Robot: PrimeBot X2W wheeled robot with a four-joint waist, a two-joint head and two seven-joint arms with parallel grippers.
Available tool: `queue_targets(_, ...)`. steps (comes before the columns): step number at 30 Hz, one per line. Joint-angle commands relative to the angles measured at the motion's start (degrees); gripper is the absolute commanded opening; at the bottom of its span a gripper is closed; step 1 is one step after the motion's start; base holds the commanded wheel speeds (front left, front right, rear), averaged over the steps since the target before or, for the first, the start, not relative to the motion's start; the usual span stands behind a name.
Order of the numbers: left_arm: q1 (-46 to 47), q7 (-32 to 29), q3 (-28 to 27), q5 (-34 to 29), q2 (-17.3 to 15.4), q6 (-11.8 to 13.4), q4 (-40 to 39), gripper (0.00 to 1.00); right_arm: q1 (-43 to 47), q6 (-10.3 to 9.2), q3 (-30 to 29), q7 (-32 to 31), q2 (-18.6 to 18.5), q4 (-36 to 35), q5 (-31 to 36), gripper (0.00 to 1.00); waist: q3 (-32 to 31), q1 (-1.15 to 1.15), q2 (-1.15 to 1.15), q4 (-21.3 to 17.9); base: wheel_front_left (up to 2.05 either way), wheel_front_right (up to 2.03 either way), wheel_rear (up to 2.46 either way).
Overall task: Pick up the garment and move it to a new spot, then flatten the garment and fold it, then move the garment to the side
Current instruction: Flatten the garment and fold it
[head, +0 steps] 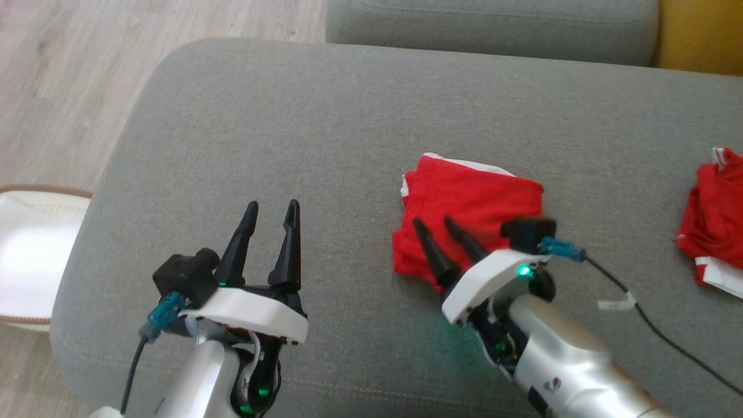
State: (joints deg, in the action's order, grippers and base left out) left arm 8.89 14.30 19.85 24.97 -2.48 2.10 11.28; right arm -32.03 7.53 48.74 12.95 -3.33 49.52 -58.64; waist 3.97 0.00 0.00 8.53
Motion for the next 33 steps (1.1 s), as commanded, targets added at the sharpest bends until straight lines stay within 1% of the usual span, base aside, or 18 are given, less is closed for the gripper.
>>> queue_targets(1,1.7,0.7,-2.0,-0.2,-0.4,0.3,-2.2,1.00,-2.4,-0.04,-1.2,1.3,0.5,-0.9,1.8,1.00,-0.5,0.00,0.00,-0.7,0.00,0.00,0.00)
queue_targets(5,1.2,0.7,-2.5,-0.5,-0.4,0.3,-2.8,1.00,-3.0,-0.04,-6.8,2.0,-0.4,-2.1,6.5,1.00,-1.5,0.00,0.00,-2.1,0.00,0.00,0.00)
queue_targets(9,0.8,0.7,-2.9,-0.8,-0.4,0.3,-3.6,1.00,-1.4,-0.04,-14.6,2.0,-3.3,-6.6,14.1,1.00,-2.2,0.00,0.00,-3.5,0.00,0.00,0.00)
queue_targets(10,0.8,0.7,-2.9,-0.8,-0.4,0.3,-3.6,1.00,-1.4,-0.04,-14.6,2.0,-3.3,-6.6,14.1,1.00,-2.2,0.00,0.00,-3.5,0.00,0.00,0.00)
queue_targets(12,0.8,0.7,-3.0,-0.9,-0.4,0.3,-3.9,1.00,0.3,-0.04,-18.5,2.0,-4.5,-8.8,18.2,1.00,-2.5,0.00,0.00,-4.0,0.00,0.00,0.00)
queue_targets(16,0.8,0.7,-3.2,-1.0,-0.4,0.4,-4.5,1.00,4.1,-0.04,-26.2,2.0,-5.6,-13.0,26.2,1.00,-2.5,0.00,0.00,-5.1,0.00,0.00,0.00)
queue_targets(20,1.1,0.7,-3.2,-1.2,-0.4,0.2,-5.2,1.00,8.5,-0.04,-34.1,2.0,-4.9,-18.3,34.9,1.00,-2.1,0.00,0.00,-6.1,0.00,0.00,0.00)
queue_targets(25,1.5,0.7,-3.3,-2.7,-0.4,-0.4,-6.0,1.00,14.8,-0.04,-42.9,1.5,-1.7,-26.7,44.7,1.00,-1.5,0.00,0.00,-6.9,0.00,0.00,0.00)
queue_targets(28,1.5,0.7,-3.7,-2.8,-0.4,-0.5,-6.6,1.00,18.3,-0.04,-46.0,0.3,-0.3,-31.3,48.7,1.00,-1.3,0.00,0.00,-7.3,0.00,0.00,0.00)
queue_targets(29,1.5,0.7,-3.9,-3.1,-0.4,-0.6,-7.0,1.00,20.2,-0.04,-47.5,-0.3,0.2,-33.9,50.5,1.00,-1.2,0.00,0.00,-7.6,0.00,0.00,0.00)
queue_targets(33,1.2,0.7,-4.2,-3.9,-0.4,-0.5,-7.9,1.00,23.0,-0.04,-47.6,-1.3,0.4,-37.4,50.1,1.00,-0.9,0.00,0.00,-8.1,0.00,0.00,0.00)
